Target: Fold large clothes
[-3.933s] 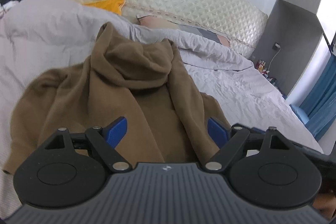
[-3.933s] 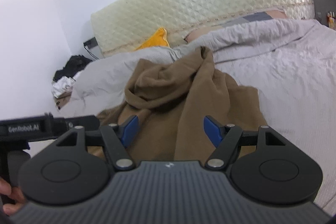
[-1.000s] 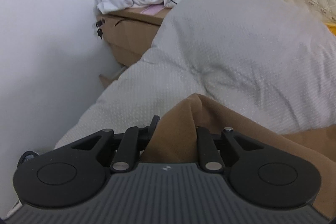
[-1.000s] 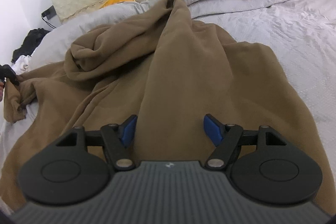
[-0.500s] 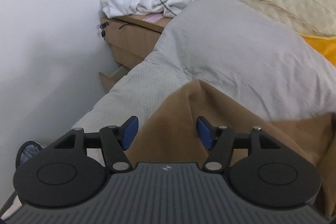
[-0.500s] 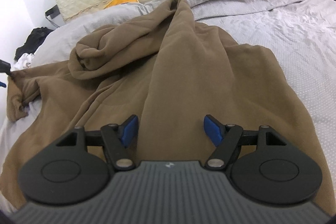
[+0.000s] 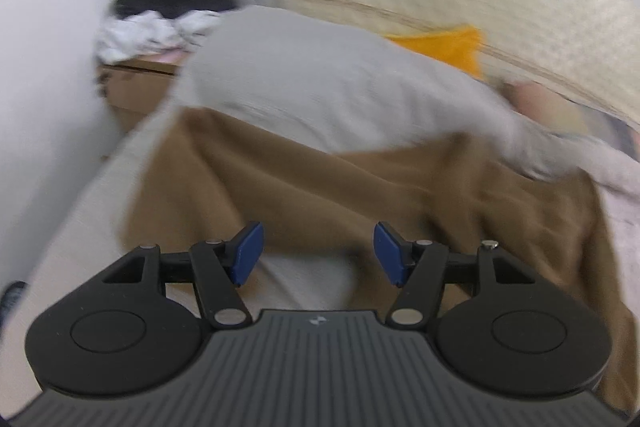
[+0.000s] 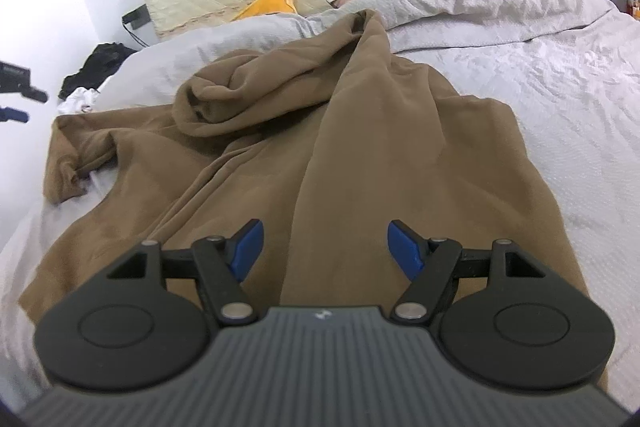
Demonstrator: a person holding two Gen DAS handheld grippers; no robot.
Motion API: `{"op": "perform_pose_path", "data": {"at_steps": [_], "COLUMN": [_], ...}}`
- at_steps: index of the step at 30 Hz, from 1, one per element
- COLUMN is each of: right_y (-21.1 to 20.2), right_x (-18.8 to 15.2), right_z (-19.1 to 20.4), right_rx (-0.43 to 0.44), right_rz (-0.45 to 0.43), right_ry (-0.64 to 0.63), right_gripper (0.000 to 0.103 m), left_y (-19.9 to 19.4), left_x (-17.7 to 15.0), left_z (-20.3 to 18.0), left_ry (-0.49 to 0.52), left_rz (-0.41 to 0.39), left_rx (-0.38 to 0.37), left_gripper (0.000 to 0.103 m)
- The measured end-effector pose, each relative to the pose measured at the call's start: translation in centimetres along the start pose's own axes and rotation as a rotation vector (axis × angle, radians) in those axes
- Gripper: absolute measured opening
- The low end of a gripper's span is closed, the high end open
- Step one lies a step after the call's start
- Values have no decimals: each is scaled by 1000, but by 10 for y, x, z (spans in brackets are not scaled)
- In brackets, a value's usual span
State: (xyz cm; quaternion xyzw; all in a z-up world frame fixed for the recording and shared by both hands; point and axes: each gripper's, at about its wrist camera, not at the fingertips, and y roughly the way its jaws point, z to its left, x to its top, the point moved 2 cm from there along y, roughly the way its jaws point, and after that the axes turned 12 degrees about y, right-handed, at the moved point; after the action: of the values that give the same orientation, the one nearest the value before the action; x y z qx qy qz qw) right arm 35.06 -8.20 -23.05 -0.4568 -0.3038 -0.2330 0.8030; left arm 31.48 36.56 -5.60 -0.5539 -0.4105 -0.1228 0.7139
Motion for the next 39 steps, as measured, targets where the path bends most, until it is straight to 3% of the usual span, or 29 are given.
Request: {"op": "perform_pose_path", "data": {"at_steps": [7, 11, 14, 17, 19, 22, 26, 29, 31, 36, 39], "right_y": [-19, -27, -32, -38, -45, -53, -61, -66, -68, -65, -56], "right_x": [-23, -24, -22, -20, -19, -22, -29, -36, -43, -52, -61], "right_z": [1, 0, -5, -11, -16, -21, -19, -10, -5, -2, 6], "right_rx": [-5, 9, 30, 22, 23, 11, 0, -33, -52, -101, -136], "right_rz": [22, 15, 16, 23, 28, 57, 93, 94, 103, 135, 168], "right_ry": [-41, -44, -18, 1, 24, 60, 94, 53, 32, 36, -28], "right_gripper": [71, 71, 71, 71, 71, 71, 71, 71, 78, 79, 83], "left_y": [-47, -71, -76, -66, -52, -34, -23, -9, -4, 2, 3], "left_x": [-61, -103, -133, -162, -184, -206, -210, -213, -215, -212, -211], "left_z": [-128, -189, -215, -222, -229, -237, -236, -235, -234, -233, -232], "left_ry": [91, 157, 124, 59, 45, 88, 134, 148, 153, 173, 165], "left_rz": [-10, -50, -53, -38, -4, 28, 32, 58, 73, 74, 74], "left_rx": [-205, -249, -285, -346, -369, -380, -355, -347, -346, -349, -356], "left_gripper": [67, 67, 66, 59, 47, 38, 37, 37, 37, 37, 37]}}
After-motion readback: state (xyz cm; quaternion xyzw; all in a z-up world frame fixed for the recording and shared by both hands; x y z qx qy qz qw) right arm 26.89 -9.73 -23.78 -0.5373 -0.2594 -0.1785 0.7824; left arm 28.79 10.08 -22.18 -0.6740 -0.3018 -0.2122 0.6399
